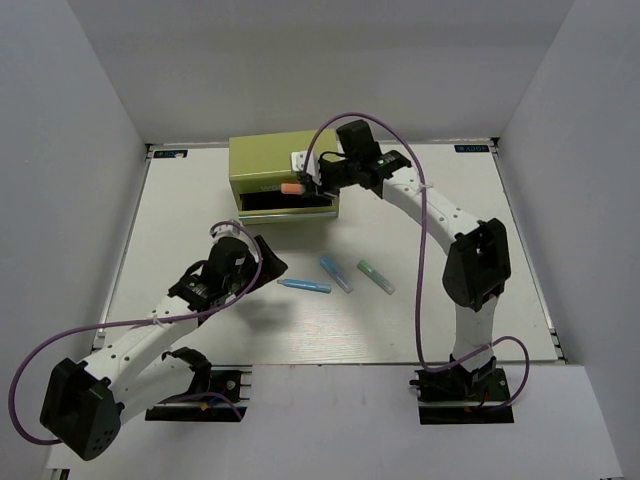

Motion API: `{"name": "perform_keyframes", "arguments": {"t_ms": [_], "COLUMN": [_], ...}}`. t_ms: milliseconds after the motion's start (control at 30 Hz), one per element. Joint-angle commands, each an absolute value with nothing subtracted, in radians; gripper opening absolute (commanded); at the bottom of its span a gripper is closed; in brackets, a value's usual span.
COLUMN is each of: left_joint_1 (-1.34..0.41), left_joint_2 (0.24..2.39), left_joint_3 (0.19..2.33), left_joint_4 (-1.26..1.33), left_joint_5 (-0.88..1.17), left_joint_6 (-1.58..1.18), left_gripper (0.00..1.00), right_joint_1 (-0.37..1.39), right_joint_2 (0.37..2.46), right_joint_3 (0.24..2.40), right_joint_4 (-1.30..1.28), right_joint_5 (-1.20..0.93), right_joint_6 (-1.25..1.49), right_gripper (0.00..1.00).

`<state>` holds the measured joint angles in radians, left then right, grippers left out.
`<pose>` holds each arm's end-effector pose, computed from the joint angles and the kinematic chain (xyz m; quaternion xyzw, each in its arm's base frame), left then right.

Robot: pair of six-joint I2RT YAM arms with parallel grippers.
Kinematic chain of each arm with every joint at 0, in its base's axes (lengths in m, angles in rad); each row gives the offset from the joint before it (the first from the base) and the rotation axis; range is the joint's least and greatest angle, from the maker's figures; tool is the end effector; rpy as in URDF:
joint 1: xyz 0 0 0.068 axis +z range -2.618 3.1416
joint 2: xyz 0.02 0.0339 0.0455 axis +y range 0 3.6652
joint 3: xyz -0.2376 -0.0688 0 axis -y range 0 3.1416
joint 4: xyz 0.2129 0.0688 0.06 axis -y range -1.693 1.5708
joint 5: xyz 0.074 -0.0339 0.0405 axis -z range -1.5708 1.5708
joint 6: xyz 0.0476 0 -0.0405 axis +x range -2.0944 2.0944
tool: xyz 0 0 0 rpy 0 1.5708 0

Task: Sort the stationery into containers
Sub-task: Place the pen in the drawer, then pick up the pen from the center of the board.

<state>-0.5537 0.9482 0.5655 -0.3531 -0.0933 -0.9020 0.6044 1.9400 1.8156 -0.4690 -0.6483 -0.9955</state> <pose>0.1651 -0.0968 0.2012 -0.1768 0.8960 -0.2376 0.3308 0.3270 0.2608 0.3056 -0.7046 0.4759 0.1894 0.4912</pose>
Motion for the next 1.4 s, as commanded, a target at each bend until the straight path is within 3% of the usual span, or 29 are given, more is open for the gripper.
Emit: {"name": "perform_keyframes", "arguments": {"t_ms": [0, 33, 67, 233, 433, 533, 567, 700, 833, 900, 1133, 1367], "left_joint_1": [-0.551, -0.551, -0.551, -0.551, -0.565, -0.574, -0.574, -0.584, -0.62, -0.647, -0.759, -0.853], "left_joint_2": [0.928, 0.937, 0.937, 0.989, 1.086, 1.192, 1.219, 1.342, 1.46, 1.529, 1.707, 1.816], "left_joint_3": [0.571, 0.571, 0.58, 0.591, 0.644, 0.734, 0.751, 0.839, 0.961, 1.003, 1.202, 1.324], "left_joint_4": [-0.321, -0.31, -0.31, -0.299, -0.23, -0.23, -0.221, -0.221, -0.307, -0.369, -0.529, -0.659], "left_joint_5": [-0.071, -0.061, -0.061, -0.031, 0.009, 0.063, 0.077, 0.101, 0.078, 0.048, -0.024, -0.155], "left_joint_6": [-0.896, -0.896, -0.896, -0.887, -0.865, -0.842, -0.842, -0.842, -0.908, -0.942, -1.117, -1.262], "left_gripper": [1.0, 1.0, 1.0, 1.0, 0.94, 0.88, 0.87, 0.77, 0.67, 0.67, 0.65, 0.68], "right_joint_1": [0.62, 0.623, 0.624, 0.618, 0.606, 0.58, 0.559, 0.516, 0.445, 0.411, 0.336, 0.296], "right_joint_2": [1.968, 1.973, 1.988, 1.962, 1.846, 1.752, 1.706, 1.506, 1.38, 1.344, 1.332, 1.305], "right_joint_3": [1.867, 1.87, 1.87, 1.867, 1.821, 1.735, 1.657, 1.442, 1.172, 1.082, 0.976, 0.904], "right_joint_4": [-0.456, -0.454, -0.442, -0.397, -0.358, -0.33, -0.333, -0.363, -0.371, -0.374, -0.351, -0.296], "right_joint_5": [-0.629, -0.623, -0.62, -0.61, -0.591, -0.508, -0.502, -0.396, -0.33, -0.305, -0.327, -0.38], "right_joint_6": [-0.977, -0.954, -0.94, -0.856, -0.749, -0.632, -0.597, -0.52, -0.483, -0.456, -0.365, -0.348], "right_gripper": [0.37, 0.47, 0.51, 0.58, 0.58, 0.48, 0.4, 0.23, 0.23, 0.32, 0.44, 0.47]}}
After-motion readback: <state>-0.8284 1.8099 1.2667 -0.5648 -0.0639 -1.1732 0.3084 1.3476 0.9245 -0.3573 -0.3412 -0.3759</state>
